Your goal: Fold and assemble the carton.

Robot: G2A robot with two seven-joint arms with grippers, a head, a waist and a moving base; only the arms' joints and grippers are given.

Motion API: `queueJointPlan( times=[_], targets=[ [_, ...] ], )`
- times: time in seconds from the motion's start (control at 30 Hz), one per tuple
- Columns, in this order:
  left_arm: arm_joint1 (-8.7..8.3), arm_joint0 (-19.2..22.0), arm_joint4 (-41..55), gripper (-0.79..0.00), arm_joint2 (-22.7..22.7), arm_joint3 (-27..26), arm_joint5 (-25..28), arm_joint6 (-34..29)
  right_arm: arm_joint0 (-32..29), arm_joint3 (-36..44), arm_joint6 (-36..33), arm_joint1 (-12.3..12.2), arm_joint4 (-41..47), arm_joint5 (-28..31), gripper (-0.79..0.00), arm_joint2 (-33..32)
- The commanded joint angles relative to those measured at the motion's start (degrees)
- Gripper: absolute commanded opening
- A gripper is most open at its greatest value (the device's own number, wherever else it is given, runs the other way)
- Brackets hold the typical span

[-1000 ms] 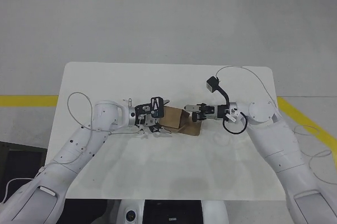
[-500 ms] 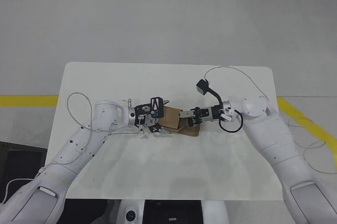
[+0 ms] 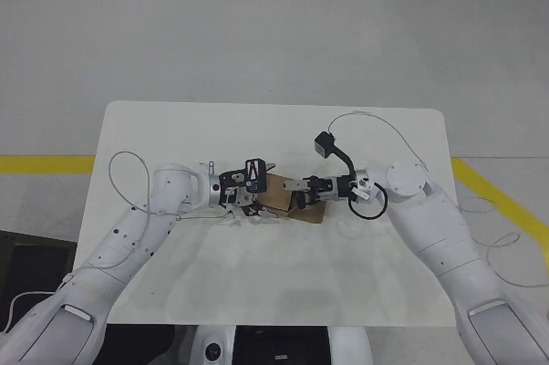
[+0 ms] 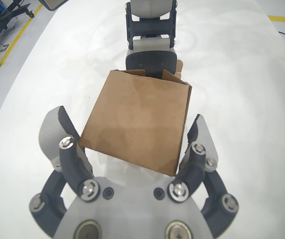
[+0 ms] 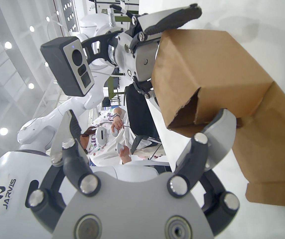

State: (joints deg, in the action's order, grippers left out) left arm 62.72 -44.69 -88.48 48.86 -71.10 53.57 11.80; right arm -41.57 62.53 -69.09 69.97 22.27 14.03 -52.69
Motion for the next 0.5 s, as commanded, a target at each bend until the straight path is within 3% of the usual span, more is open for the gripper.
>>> queueJointPlan(
  times=[0.0, 0.47],
  targets=[
    [-0.02, -0.04, -0.02, 0.0, 0.12, 0.0, -0.05, -0.03, -0.6, 0.46, 1.14, -0.01, 0.31, -0.15, 0.0, -0.26],
    [-0.34, -0.77, 0.66, 0.0, 1.38, -0.29, 0.96, -1.48, -3.79, 1.38, 7.2, 0.7, 2.04, -1.11, 0.0, 0.37]
  ],
)
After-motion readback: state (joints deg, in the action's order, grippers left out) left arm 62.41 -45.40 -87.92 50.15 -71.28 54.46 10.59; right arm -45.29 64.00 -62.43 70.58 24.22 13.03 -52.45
